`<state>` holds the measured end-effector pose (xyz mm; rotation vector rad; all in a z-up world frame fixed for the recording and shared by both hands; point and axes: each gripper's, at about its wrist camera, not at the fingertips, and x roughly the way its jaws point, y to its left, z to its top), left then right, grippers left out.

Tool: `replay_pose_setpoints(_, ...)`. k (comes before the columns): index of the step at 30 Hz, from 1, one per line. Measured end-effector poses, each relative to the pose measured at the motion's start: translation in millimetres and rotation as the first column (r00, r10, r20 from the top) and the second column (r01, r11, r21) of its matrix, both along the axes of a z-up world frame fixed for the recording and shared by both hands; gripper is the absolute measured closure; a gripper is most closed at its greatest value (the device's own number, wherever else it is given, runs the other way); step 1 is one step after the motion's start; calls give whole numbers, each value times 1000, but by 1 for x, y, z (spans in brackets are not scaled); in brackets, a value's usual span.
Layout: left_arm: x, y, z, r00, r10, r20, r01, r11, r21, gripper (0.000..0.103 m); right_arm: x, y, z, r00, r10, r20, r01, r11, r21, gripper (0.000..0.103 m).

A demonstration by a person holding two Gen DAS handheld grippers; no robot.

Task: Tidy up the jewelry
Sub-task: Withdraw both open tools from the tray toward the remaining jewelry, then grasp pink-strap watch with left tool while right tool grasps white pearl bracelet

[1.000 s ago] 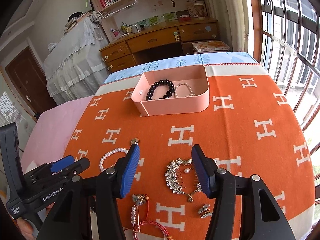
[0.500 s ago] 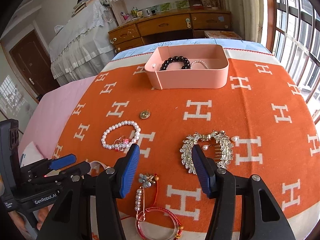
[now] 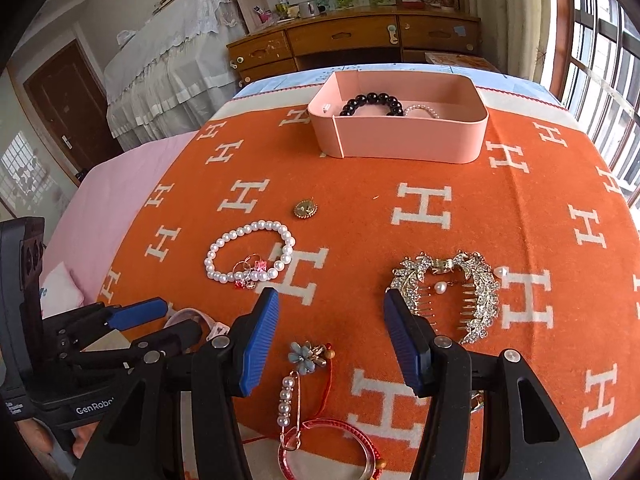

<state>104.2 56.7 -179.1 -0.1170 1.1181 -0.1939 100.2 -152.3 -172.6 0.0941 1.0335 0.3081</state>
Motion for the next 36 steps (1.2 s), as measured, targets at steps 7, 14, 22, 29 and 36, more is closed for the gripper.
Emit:
replay_pose_setpoints(7,8,-8,-3,999,-48,-10,49,997,59,52,40,19,-5,995,48,-90,-43,998,52,53)
replay_pose_setpoints(14,9,-9,-4,997,-73,-10,73,992,102,63,78,53,-20,982,96,-164,-101,995,-23,70)
replay_pose_setpoints(22,7,-21,-5,991,-130,16,126,978,166,95,83,77,-26,988,115,-107,-133,975,-178,95)
replay_pose_setpoints(29,9,-5,-4,998,-62,1,62,997,50,101,76,39,2,996,41,-82,-37,998,42,95)
replay_pose_setpoints(36,2,-6,10,998,-46,32,45,999,18,101,50,-2,56,998,-51,27,47,990,133,96)
